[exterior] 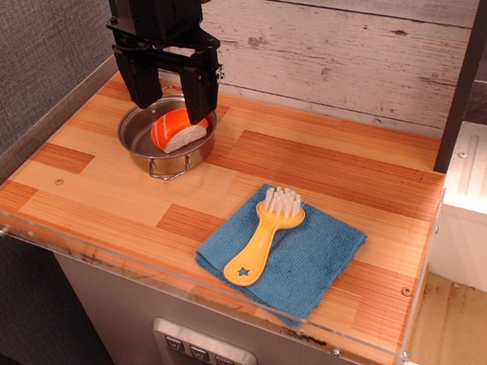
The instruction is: Move the orange brush to the left edge of the table
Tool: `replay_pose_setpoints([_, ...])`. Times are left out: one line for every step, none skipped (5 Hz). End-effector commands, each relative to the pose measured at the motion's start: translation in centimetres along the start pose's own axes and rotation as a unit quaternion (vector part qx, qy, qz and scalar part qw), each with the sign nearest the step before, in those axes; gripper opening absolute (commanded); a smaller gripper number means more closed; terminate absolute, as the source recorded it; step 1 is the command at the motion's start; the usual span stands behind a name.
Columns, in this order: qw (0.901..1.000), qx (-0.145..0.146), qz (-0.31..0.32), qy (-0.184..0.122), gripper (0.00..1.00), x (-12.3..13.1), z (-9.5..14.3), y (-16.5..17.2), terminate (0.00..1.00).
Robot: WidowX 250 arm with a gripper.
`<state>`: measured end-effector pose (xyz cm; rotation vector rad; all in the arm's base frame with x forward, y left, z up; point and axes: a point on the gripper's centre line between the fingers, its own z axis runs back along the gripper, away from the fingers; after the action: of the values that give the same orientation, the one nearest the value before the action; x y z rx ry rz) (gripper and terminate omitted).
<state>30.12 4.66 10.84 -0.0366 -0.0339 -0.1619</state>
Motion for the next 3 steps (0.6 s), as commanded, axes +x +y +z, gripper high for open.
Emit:
replay_pose_setpoints([1.0,0.0,0.0,0.0,1.0,0.0,0.0,0.0,0.0])
replay_pose_setpoints([0.9983,-0.036,-0.033,-0.031,1.0,-0.2,-0.1,-3.0,0.0])
replay_pose_setpoints([0.994,-0.064,-0.076,-0.045,1.0,-0.8,-0.9,-6.7,0.0])
